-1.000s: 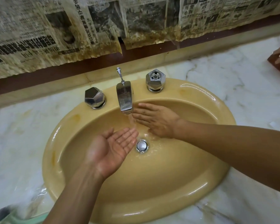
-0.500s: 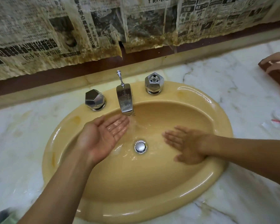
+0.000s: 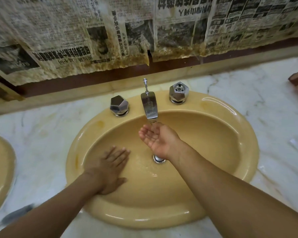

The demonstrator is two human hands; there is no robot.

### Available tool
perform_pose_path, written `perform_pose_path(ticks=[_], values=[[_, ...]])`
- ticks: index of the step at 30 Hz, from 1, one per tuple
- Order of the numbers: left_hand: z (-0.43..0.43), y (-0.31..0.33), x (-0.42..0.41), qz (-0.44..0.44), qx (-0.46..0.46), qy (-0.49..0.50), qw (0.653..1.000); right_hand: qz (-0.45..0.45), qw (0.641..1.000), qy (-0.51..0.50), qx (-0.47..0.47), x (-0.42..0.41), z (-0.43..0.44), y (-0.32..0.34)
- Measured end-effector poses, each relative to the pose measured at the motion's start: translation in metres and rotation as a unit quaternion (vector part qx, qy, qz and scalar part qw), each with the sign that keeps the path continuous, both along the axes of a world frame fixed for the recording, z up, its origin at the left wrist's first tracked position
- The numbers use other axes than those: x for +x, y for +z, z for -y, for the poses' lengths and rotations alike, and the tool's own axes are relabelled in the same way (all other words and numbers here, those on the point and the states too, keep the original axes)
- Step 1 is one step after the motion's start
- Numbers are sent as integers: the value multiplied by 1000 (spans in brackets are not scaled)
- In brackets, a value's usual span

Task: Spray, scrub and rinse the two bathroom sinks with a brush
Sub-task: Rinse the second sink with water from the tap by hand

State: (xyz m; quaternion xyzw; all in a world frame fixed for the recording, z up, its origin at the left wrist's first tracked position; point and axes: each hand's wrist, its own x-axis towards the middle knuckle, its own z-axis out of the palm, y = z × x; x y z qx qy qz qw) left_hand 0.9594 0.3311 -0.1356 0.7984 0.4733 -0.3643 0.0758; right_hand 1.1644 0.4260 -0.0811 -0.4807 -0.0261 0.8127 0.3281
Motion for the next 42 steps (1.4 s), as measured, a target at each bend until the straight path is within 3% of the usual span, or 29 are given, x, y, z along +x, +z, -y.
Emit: perform_pose_path(ticks=[3, 7, 9, 11, 13, 15, 17, 19, 23, 25, 28, 32, 36, 39, 42], values=[[-13, -21, 21, 1, 16, -17, 1000, -45, 998, -27, -24, -2, -6, 4], [-21, -33, 49, 1, 30, 23, 999, 13, 981, 193, 9, 5, 1, 3], [-12, -33, 56, 34, -25, 32, 999, 19, 986, 168, 2, 12, -1, 3], [3, -28, 59, 94, -143, 50, 984, 36, 994, 106, 9, 18, -10, -2], [8, -19, 51, 130, -219, 48, 966, 50, 987, 153, 24, 21, -10, -3], [-2, -17, 30, 83, -156, -11, 984, 64, 978, 198, 23, 24, -11, -3], [-18, -17, 11, 19, -25, -52, 998, 71, 984, 163, 20, 26, -18, -2], [-25, -23, 9, -1, 42, -51, 998, 83, 984, 154, 35, 21, -24, 0], [-13, -29, 26, 16, -11, -33, 999, 76, 952, 290, 61, 4, -14, 1], [-11, -30, 27, 59, -46, -34, 997, 69, 965, 248, 55, 5, -20, -3], [-22, -43, 27, 95, -19, -47, 994, 68, 989, 128, 24, 10, -34, -10], [-30, -60, 63, 149, 9, 30, 988, 64, 979, 191, 39, 11, -32, -3], [-25, -64, 76, 184, -34, 75, 979, 115, 924, 357, 77, 35, -30, 15], [-22, -56, 66, 206, -41, 53, 976, 192, 920, 328, 98, 45, -39, 14], [-15, -53, 62, 194, -66, 31, 978, 166, 938, 298, 68, 41, -40, 11]])
